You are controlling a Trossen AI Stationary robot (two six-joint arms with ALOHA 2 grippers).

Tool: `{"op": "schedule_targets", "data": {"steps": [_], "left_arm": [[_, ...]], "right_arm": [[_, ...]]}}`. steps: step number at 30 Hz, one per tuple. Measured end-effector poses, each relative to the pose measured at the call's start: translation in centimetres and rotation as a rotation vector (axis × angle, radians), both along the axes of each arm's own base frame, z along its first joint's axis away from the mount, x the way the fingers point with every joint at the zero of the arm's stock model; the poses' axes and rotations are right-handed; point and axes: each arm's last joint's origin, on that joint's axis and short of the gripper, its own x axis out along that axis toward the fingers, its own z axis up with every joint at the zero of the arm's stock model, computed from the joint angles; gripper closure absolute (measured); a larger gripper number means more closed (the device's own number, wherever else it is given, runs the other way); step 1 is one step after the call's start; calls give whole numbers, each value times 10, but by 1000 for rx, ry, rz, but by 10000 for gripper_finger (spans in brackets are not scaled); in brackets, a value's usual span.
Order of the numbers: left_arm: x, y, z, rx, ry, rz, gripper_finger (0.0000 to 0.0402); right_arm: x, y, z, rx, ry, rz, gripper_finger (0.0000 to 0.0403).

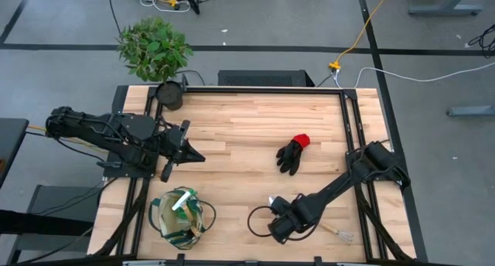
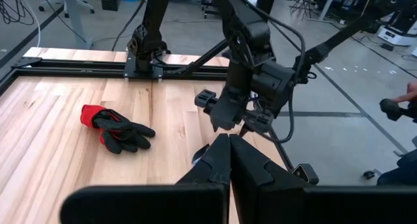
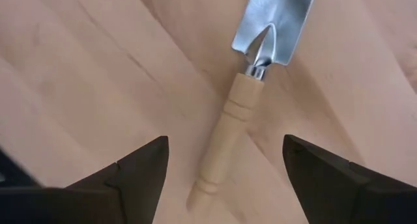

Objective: Pick & Place Garden tools in Gardening bag
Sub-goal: Put the trowel into the gardening bag

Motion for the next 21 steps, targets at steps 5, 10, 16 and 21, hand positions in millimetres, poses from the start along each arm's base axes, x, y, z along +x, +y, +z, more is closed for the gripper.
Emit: {"op": "schedule_targets", "data": {"steps": [5, 10, 16, 21], "left_arm": [[0, 0, 0, 0, 0, 0, 397], [0, 0, 0, 0, 0, 0, 399], [0, 0, 0, 1, 2, -1, 398], [0, 0, -1, 2, 8, 0, 397]], "right_arm": [[3, 0, -9, -22, 6, -30, 101], [3, -1, -12, -53, -4, -62, 101], [5, -3, -16, -60, 9, -89, 101], [6, -2, -22, -60, 17, -91, 101]]}}
